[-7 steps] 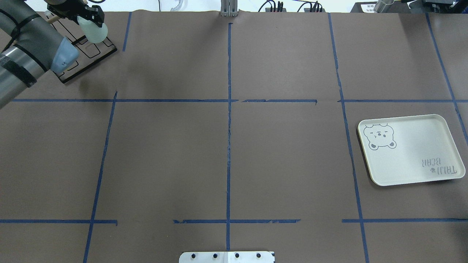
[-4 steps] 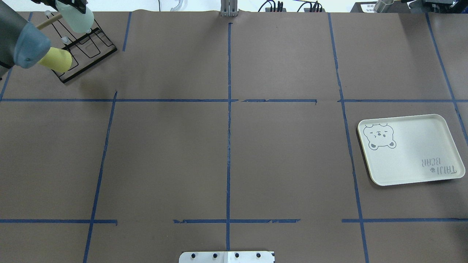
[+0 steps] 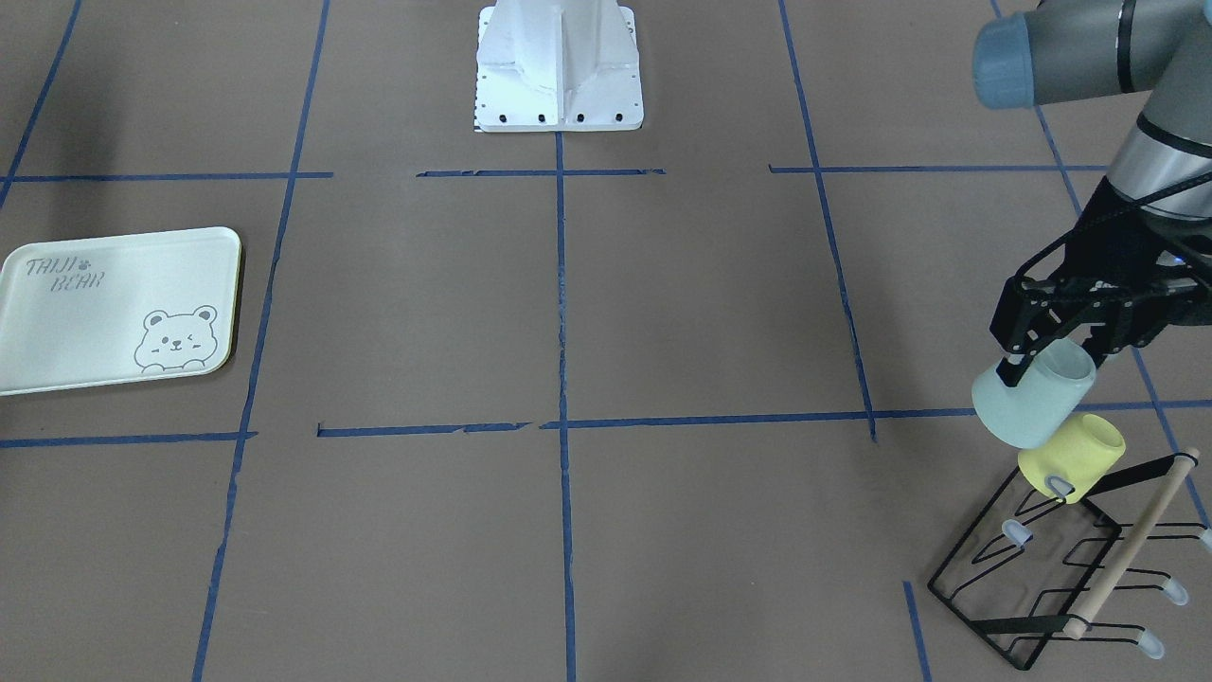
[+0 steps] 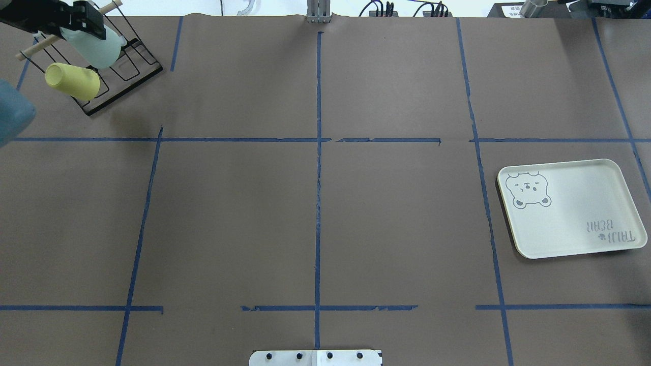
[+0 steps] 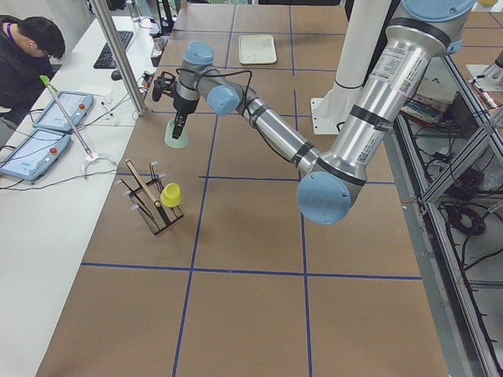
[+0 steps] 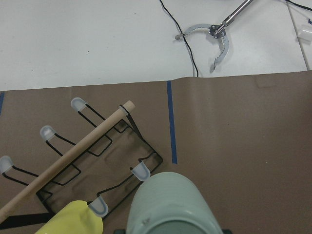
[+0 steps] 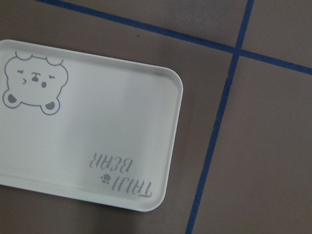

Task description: Left arm grabs green cup and hands to right arm on tray

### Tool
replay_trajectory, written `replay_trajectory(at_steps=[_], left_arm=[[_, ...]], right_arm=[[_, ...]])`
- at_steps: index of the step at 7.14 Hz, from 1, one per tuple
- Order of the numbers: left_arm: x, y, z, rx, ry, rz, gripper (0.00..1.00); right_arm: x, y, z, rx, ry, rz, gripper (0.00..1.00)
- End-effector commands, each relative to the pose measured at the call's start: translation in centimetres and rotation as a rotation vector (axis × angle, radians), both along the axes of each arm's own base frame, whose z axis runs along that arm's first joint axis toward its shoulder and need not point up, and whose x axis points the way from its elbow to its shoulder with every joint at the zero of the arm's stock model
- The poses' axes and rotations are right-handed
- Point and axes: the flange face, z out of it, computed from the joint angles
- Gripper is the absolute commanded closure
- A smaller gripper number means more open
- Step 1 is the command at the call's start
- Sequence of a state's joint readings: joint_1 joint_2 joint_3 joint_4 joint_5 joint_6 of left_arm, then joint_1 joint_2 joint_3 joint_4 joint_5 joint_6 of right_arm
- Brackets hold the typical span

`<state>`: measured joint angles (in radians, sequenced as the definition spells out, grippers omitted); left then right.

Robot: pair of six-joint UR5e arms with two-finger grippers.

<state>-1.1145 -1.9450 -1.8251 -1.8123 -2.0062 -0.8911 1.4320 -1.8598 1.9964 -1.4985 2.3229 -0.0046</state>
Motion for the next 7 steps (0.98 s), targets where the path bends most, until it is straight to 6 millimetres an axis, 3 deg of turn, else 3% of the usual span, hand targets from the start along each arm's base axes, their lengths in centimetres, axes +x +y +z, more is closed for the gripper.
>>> replay_trajectory(at_steps=[1,2,4,6,7], left_arm=[[2.7,3.4,1.3,-0.02,0.167,-0.054,0.88],[4.8,5.0,0.7,-0.058,0.227,-0.058,0.88],[8.7,9.4,1.3,-0.084,0.378,-0.101,0.88],[13.3,14.1,-0.1,-0.16,0.626,-0.125,0.88],[15.0,16.2,-1.2,-0.212,0.745,-0.116,0.88]], right_arm=[[-5.5,-0.8,-3.2,0.017,-0.09,0.097,0.0],[-8.7,-0.5,-5.2,0.016,-0.173,0.145,0.0],[-14.0,0.6,-9.7,-0.018,-0.379,0.216,0.0],[-19.0,1.7,-14.5,-0.094,-0.593,0.256,0.0],[-22.6,2.6,-17.3,-0.134,-0.724,0.288,0.0]])
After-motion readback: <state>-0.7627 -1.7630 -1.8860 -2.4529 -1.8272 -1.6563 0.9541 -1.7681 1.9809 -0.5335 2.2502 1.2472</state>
